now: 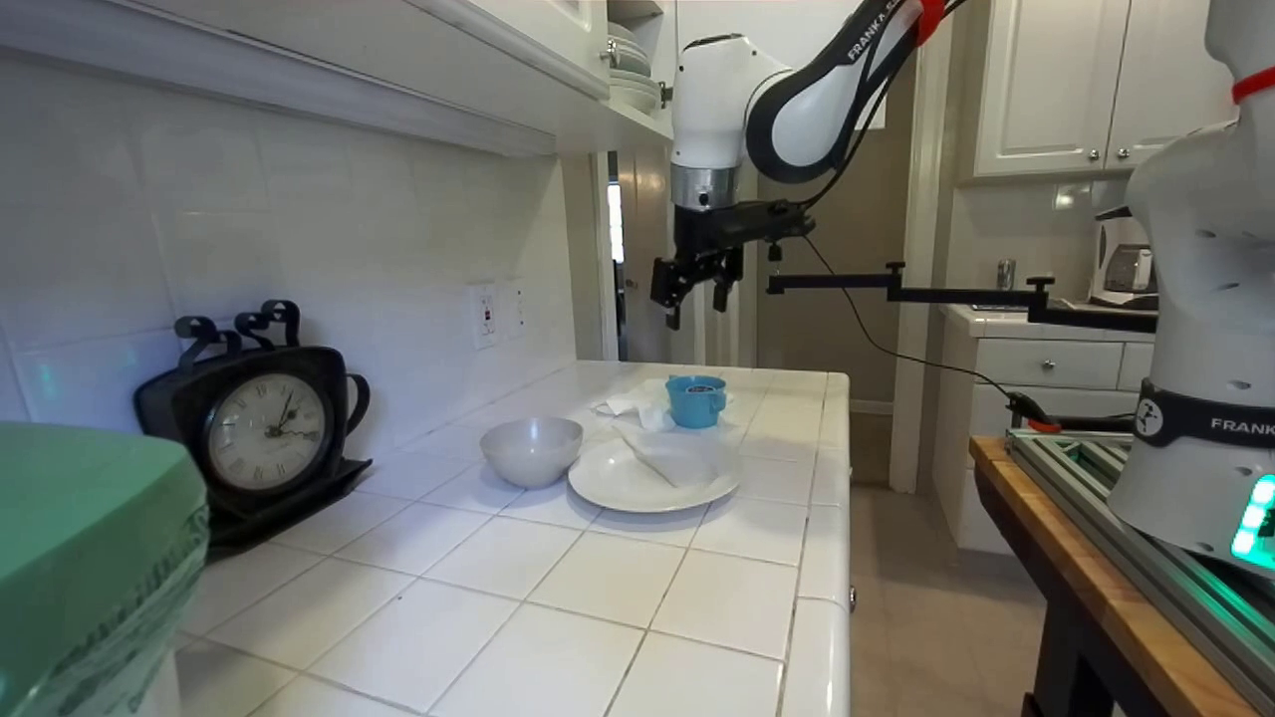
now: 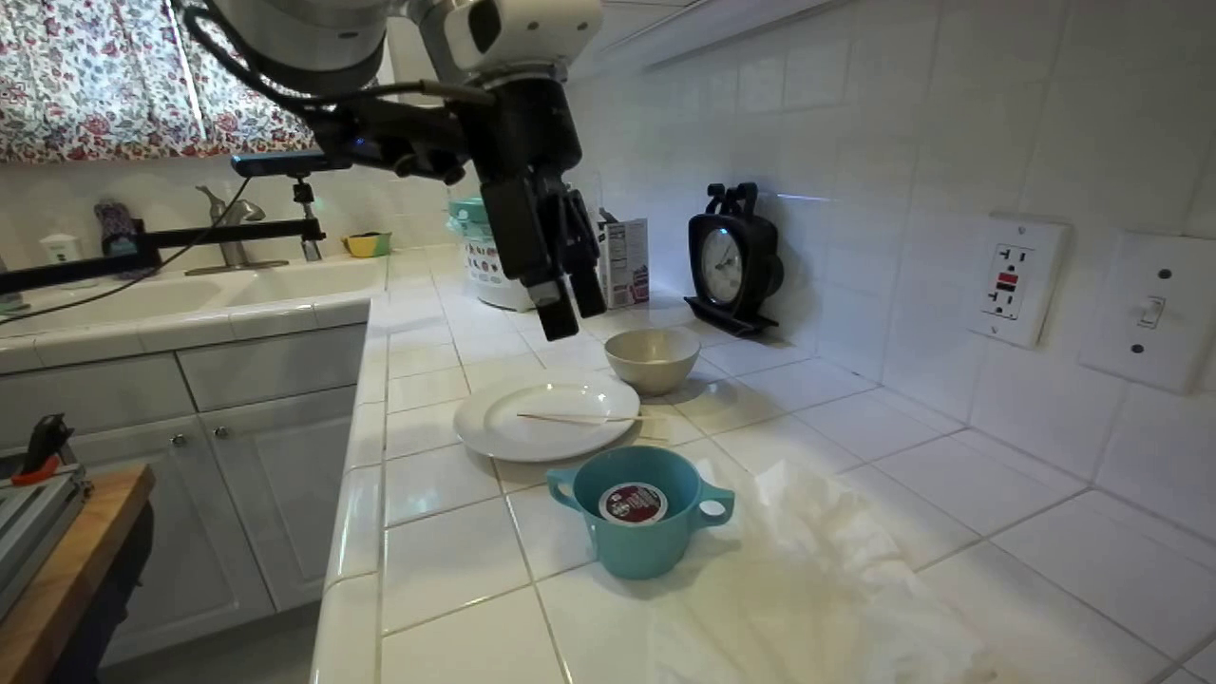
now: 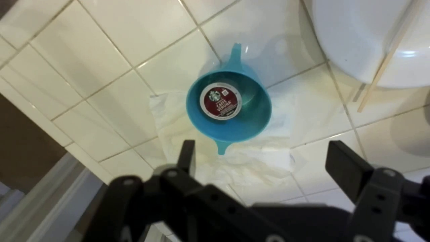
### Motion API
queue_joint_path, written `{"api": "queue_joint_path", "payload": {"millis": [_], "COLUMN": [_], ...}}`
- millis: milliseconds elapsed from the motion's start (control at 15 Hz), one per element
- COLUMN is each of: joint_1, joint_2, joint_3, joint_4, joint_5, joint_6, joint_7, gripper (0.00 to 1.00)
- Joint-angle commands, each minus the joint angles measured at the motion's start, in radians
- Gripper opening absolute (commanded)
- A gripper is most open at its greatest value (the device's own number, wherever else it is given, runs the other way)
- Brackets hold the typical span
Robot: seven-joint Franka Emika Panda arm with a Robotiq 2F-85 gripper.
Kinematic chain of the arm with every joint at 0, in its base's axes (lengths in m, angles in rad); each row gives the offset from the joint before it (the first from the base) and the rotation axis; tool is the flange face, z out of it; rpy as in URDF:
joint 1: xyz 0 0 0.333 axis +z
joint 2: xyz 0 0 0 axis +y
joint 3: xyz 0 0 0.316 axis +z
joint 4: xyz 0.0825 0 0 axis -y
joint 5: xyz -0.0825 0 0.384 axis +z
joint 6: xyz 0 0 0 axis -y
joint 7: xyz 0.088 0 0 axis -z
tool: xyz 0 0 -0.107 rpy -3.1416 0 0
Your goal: Pick up the bottle and put it in the cup
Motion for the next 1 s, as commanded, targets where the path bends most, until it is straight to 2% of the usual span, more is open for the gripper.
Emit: {"api": "queue_joint_path", "payload": {"millis": [0,67,333,600,733,800,933], "joint_1": [-0.007,-0.052,-0.066,-0.081,-0.093,-0.095,-0.101], "joint_2": [-0.074,-0.088,-0.108,-0.092,-0.071,-0.1,-0.098], "joint_3": [0.023,0.077,0.1,0.103,0.105,0.113,0.116], "joint_4": [-0.016,-0.014,0.023,0.081,0.114,0.069,0.073], "joint_5": [0.13,0.184,0.39,0.495,0.471,0.45,0.45], "joint_6": [-0.072,-0.098,-0.207,-0.355,-0.442,-0.37,-0.381], "joint_7": [-0.244,-0.31,-0.57,-0.719,-0.732,-0.674,-0.676], "gripper": [1.0,1.0,1.0,1.0,1.0,1.0,1.0]}}
